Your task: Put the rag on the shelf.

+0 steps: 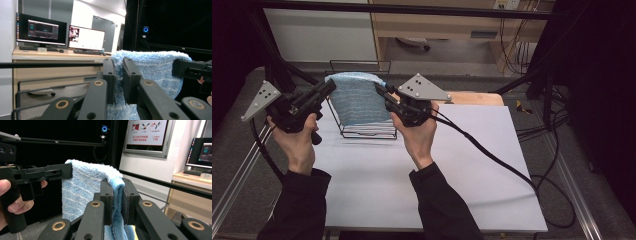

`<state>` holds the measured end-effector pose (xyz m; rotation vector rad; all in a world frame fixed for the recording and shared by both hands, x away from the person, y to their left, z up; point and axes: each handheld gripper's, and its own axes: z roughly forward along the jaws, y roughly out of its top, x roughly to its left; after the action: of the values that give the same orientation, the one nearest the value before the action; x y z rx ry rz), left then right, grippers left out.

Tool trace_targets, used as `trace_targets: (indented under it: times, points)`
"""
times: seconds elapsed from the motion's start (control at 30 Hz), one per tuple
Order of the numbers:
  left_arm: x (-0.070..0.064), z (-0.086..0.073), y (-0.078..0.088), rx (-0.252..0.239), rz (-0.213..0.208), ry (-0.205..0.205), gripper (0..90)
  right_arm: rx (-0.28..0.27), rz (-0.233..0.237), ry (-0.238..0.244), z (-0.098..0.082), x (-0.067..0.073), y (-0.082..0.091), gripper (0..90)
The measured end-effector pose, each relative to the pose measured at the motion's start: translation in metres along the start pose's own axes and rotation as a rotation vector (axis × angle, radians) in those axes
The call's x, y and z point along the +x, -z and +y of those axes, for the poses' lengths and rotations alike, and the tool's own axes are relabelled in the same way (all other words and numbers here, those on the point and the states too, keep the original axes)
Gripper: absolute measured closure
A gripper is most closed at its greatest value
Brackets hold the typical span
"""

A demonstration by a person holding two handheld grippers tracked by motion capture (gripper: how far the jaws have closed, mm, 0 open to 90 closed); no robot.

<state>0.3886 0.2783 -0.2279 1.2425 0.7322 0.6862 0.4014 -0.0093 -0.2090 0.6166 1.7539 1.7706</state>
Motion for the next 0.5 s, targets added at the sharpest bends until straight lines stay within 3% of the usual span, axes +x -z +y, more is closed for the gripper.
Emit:
trace_targets:
  times: [0.5]
  points:
    - [0.010, 0.023, -0.009, -0.051, 0.024, -0.002, 82.0, -0.027, -0.001, 0.038, 0.025, 0.000, -0.015, 81.9]
